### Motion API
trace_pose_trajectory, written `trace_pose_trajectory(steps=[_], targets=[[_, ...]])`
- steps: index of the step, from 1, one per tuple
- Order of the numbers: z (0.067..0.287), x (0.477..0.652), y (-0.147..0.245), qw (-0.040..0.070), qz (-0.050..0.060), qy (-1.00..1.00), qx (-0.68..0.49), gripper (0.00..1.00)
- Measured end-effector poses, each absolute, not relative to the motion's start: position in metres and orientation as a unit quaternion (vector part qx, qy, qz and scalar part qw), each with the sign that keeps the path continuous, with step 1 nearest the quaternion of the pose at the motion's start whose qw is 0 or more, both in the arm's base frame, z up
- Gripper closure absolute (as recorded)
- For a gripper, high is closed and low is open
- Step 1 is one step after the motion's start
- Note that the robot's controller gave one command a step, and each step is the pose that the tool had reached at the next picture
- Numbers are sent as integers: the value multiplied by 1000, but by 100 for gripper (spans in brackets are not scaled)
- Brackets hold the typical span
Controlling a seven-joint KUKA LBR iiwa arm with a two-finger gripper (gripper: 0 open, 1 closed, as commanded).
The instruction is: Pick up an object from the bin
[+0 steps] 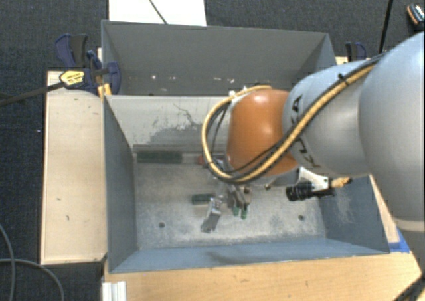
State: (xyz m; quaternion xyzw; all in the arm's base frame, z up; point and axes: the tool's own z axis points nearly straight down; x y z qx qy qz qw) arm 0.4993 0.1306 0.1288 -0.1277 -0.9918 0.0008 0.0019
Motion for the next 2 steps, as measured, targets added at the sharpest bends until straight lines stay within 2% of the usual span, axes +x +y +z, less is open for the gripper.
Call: trace_pose_trajectory(steps=[1,2], targets=[[67,532,113,2,1,-987,-158,0],[70,532,115,0,0,-987,-160,100]])
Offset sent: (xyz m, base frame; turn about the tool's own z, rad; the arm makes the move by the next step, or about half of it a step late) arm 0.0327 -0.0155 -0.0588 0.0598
